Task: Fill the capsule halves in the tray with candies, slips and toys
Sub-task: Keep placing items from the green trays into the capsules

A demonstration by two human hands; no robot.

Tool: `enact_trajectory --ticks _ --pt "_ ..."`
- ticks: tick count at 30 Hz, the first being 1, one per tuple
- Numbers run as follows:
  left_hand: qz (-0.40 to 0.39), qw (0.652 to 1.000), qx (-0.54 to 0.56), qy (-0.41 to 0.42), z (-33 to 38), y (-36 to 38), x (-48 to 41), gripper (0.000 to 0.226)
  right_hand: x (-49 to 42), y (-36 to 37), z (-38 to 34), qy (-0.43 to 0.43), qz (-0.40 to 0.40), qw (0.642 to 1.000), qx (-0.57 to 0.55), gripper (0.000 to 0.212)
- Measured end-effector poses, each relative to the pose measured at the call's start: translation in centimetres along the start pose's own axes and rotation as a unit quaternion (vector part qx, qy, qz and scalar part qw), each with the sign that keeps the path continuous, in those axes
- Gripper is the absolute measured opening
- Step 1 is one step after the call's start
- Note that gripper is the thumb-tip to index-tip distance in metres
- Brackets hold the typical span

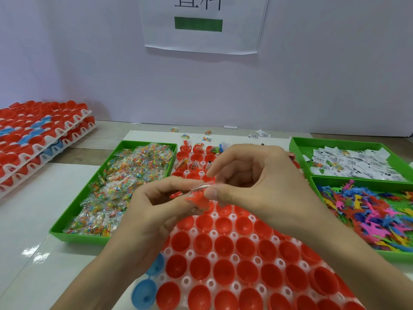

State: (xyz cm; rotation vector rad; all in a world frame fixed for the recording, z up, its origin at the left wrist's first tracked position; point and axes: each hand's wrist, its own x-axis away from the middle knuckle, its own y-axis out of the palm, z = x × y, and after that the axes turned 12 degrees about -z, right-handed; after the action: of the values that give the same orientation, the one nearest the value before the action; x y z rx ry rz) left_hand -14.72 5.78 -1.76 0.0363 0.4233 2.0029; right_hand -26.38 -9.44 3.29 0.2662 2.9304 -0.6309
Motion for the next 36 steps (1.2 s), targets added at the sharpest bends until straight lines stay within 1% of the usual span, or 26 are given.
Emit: enact_trajectory --ticks 3,10,15,18,21,23,26,30,34,35,36 --pt "-0.012 1.0 0.016 0.003 0.1 -0.1 0.1 0.051 -0.1 0.0 0.2 0.007 0.014 1.0 0.011 0.019" --pt "-0.032 0.999 0.041 -0.001 0.3 0.0 0.0 0.05 -0.1 -0.4 0.2 0.003 -0.011 0.999 0.031 0.006" --pt "-0.026 0.999 0.036 0.001 0.3 -0.1 0.0 0.06 0.0 -0.5 0.1 -0.001 0.001 0.998 0.06 0.005" --pt "0.005 0.999 -0.042 0.013 0.2 -0.2 0.0 0.06 0.0 0.0 0.3 -0.013 0.013 0.994 0.103 0.006" --pt "0.032 0.993 -0.111 0.037 0.0 -0.3 0.0 0.047 -0.1 0.6 0.7 -0.027 0.036 0.99 0.131 0.006" --pt "0.048 0.988 -0.135 0.06 -0.1 -0.5 0.0 0.032 -0.1 1.0 0.8 -0.027 0.043 0.993 0.106 0.005" --pt "0.056 0.978 -0.179 0.092 -0.1 -0.8 -0.1 0.02 -0.1 1.6 1.0 -0.023 0.031 0.998 0.058 0.007" --pt "0.04 0.97 -0.216 0.1 0.5 -1.0 -0.1 0.019 -0.2 1.8 1.3 -0.039 0.044 0.996 0.064 0.011" --pt "-0.026 0.966 -0.249 0.056 1.8 -2.3 0.0 0.021 -0.3 1.5 1.4 -0.029 0.045 0.993 0.103 0.012" --pt "-0.014 0.965 -0.255 0.056 2.1 -2.8 -0.1 0.02 -0.4 1.4 1.4 -0.026 0.045 0.992 0.119 0.013" --pt "0.02 0.963 -0.26 0.06 2.3 -3.4 -0.1 0.02 -0.5 1.3 1.5 -0.022 0.043 0.989 0.138 0.013"
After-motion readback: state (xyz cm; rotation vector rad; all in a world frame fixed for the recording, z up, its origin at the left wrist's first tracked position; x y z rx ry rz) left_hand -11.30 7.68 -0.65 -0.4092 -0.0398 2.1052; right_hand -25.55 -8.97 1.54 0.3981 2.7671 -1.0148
